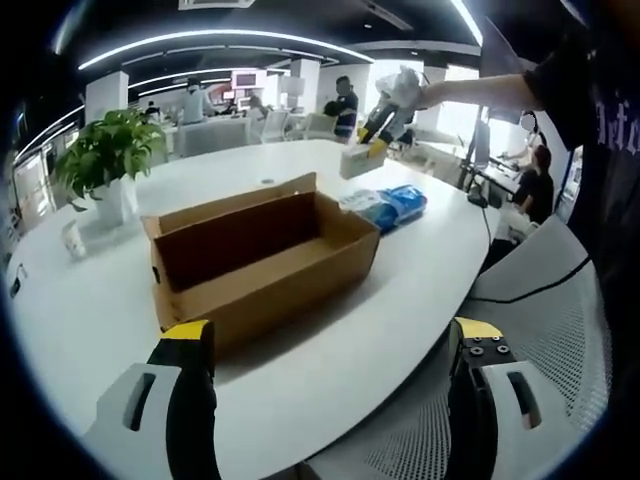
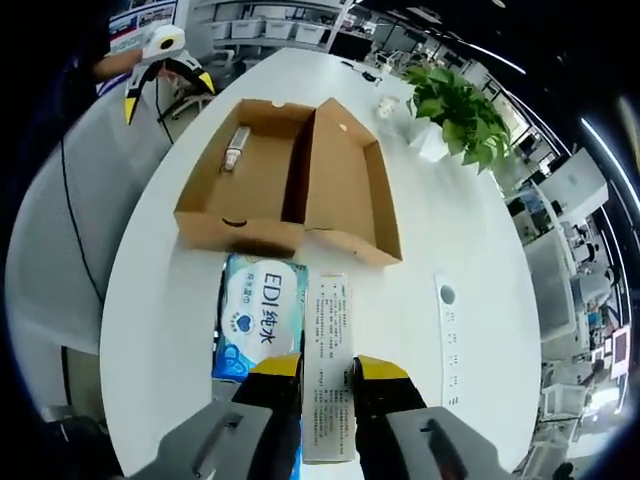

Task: Operate the shoe box by opening the lid, removing the specified soft item, and placing it in the target area until the item is outside and the box remains undamaged.

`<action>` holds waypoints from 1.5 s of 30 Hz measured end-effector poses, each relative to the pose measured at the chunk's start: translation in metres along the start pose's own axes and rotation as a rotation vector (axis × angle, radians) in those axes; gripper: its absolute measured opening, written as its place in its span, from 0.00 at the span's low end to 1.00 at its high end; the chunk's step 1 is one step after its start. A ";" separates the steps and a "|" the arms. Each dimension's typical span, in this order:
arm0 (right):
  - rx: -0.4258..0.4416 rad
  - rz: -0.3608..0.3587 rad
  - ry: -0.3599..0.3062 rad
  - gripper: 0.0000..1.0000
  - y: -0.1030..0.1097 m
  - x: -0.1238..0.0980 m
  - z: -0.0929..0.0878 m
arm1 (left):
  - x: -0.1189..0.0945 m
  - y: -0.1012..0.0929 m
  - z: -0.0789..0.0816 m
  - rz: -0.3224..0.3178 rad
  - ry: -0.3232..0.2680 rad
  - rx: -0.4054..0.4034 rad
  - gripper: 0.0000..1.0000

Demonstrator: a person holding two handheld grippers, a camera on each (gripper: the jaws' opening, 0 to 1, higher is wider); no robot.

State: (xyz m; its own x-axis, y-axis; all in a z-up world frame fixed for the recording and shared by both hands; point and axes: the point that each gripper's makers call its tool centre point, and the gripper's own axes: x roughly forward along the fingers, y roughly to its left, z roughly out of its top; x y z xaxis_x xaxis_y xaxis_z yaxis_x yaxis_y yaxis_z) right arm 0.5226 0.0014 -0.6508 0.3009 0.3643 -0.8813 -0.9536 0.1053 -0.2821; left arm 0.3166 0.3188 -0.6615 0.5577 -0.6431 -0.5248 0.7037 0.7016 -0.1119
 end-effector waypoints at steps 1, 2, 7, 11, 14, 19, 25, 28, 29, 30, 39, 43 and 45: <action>0.003 0.001 0.003 0.15 0.000 0.001 -0.002 | 0.000 0.000 0.000 -0.001 0.001 0.001 0.97; 0.010 0.005 0.006 0.15 -0.001 0.002 -0.005 | 0.001 0.000 0.000 -0.001 0.003 0.002 0.97; 0.027 0.007 0.023 0.15 -0.003 0.006 -0.019 | 0.002 0.001 0.001 -0.002 0.009 0.007 0.97; 0.036 0.011 0.045 0.15 -0.004 0.010 -0.032 | 0.003 0.003 0.002 0.003 0.009 0.009 0.96; 0.046 0.008 0.055 0.15 -0.005 0.013 -0.040 | 0.003 0.003 0.001 0.004 0.010 0.007 0.96; 0.052 0.010 0.070 0.15 -0.006 0.016 -0.049 | 0.005 0.000 0.000 -0.003 0.014 0.005 0.97; 0.063 0.008 0.086 0.15 -0.008 0.021 -0.060 | 0.006 0.002 0.003 -0.003 0.022 0.020 0.97; 0.064 0.009 0.103 0.15 -0.008 0.025 -0.067 | 0.007 0.002 0.006 -0.004 0.018 0.021 0.97; 0.065 0.008 0.108 0.15 -0.008 0.026 -0.070 | 0.007 0.002 0.006 -0.005 0.018 0.021 0.97; 0.065 0.007 0.111 0.15 -0.008 0.027 -0.072 | 0.008 0.002 0.006 -0.007 0.021 0.022 0.97; 0.073 0.000 0.152 0.15 -0.006 0.038 -0.093 | 0.009 0.001 0.005 -0.015 0.032 0.026 0.97; 0.066 0.008 0.165 0.15 -0.002 0.042 -0.097 | 0.010 0.001 0.002 -0.016 0.041 0.026 0.97; 0.068 0.013 0.164 0.15 -0.001 0.043 -0.097 | 0.011 0.000 0.001 -0.018 0.040 0.022 0.97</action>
State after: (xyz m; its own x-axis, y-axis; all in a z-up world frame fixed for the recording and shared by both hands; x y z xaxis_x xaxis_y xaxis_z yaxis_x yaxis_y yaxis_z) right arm 0.5380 -0.0728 -0.7255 0.2808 0.2106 -0.9364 -0.9542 0.1659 -0.2489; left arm 0.3237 0.3117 -0.6660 0.5269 -0.6426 -0.5562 0.7232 0.6828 -0.1038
